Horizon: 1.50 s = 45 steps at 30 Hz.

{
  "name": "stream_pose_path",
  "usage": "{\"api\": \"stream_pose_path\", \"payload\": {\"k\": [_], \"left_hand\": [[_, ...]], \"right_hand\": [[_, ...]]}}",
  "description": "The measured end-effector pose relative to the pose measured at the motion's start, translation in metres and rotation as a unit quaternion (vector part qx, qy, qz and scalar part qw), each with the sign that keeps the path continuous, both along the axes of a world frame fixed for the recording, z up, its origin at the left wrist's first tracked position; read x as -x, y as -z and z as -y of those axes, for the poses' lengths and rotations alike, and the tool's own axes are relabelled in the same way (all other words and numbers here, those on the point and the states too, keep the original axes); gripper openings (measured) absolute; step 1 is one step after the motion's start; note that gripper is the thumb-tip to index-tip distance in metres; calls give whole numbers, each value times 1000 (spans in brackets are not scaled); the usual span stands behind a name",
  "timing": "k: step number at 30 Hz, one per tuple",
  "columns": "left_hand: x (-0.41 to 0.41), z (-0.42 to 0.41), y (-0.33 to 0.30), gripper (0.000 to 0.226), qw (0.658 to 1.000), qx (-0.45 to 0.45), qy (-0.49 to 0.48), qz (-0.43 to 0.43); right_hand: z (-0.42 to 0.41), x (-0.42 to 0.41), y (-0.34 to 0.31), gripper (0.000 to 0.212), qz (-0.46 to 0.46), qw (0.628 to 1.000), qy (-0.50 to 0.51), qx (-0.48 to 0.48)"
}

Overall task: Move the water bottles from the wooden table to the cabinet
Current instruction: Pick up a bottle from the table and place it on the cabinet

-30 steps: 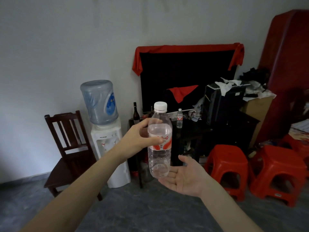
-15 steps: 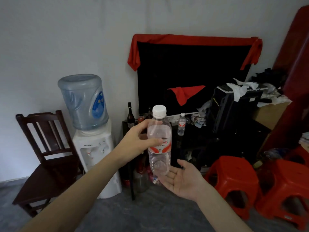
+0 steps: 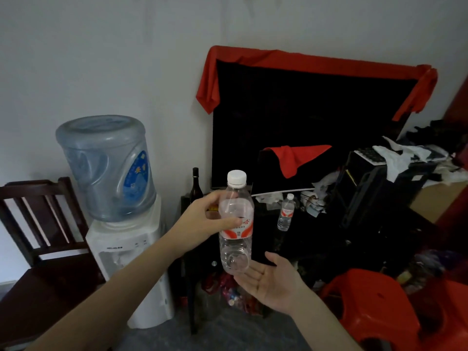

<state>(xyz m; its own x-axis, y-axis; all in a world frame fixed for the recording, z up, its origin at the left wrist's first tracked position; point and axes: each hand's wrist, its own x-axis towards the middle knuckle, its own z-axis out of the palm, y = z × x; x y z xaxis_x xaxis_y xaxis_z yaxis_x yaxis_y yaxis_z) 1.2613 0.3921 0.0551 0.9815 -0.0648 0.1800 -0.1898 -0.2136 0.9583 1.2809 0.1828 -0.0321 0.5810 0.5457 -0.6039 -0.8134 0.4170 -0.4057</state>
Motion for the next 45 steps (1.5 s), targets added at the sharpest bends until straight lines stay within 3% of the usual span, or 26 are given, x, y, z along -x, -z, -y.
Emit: {"api": "stream_pose_path", "payload": {"k": [6, 15, 19, 26, 37, 45], "left_hand": [[-68, -12, 31, 47, 999, 2, -38, -19], [-217, -11, 80, 52, 995, -76, -49, -35], [-290, -6, 106, 67, 991, -111, -47, -66], [-400, -11, 166, 64, 979, -150, -46, -132], [-476, -38, 280, 74, 968, -156, -47, -189], [-489, -47, 328, 76, 961, -192, -55, -193]], "right_hand": [[-10, -70, 27, 61, -19, 1000, 2, 6], [-3, -230, 75, 54, -88, 996, 11, 34], [-3, -310, 107, 53, -123, 991, -3, 59], [-17, -422, 167, 52, -136, 985, -14, 102], [-59, -506, 268, 56, -175, 965, 0, 196], [-76, -523, 294, 57, -162, 953, -13, 257]]}}
